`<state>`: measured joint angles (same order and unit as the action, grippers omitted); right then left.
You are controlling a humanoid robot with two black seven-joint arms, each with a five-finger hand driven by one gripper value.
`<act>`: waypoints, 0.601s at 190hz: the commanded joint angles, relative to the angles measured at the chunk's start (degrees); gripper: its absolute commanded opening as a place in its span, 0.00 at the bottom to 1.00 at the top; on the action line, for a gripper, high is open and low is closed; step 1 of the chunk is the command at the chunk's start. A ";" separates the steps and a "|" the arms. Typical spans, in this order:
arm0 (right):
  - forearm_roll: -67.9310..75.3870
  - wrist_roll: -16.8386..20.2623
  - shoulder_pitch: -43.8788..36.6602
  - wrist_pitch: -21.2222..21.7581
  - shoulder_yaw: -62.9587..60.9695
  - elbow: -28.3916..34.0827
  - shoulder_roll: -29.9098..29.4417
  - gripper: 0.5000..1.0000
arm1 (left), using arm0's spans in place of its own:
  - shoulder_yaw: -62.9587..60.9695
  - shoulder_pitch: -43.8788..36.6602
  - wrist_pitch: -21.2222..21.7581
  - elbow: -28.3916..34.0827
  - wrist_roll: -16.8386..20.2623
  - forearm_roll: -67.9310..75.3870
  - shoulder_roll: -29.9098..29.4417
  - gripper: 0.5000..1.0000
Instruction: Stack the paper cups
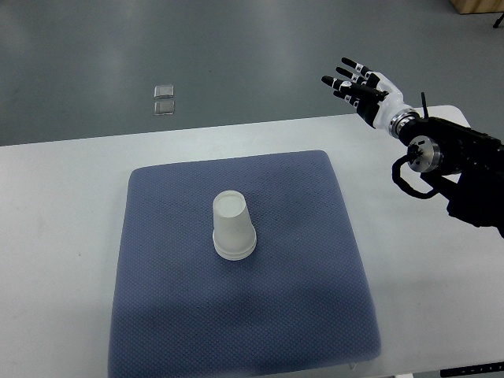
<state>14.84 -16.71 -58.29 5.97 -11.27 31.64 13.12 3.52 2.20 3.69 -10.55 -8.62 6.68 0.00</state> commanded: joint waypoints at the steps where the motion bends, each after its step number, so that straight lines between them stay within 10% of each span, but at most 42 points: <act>1: 0.02 -1.66 0.98 1.24 -1.65 -1.40 -0.81 0.82 | 0.00 0.00 0.00 0.00 0.00 0.00 0.00 1.00; 114: -0.16 -4.39 3.09 0.80 -3.58 -4.56 -1.87 0.83 | 0.00 0.00 0.00 0.00 0.00 0.00 0.00 1.00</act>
<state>14.68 -20.50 -55.25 6.78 -14.88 27.11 11.34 3.52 2.20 3.69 -10.55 -8.64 6.68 0.00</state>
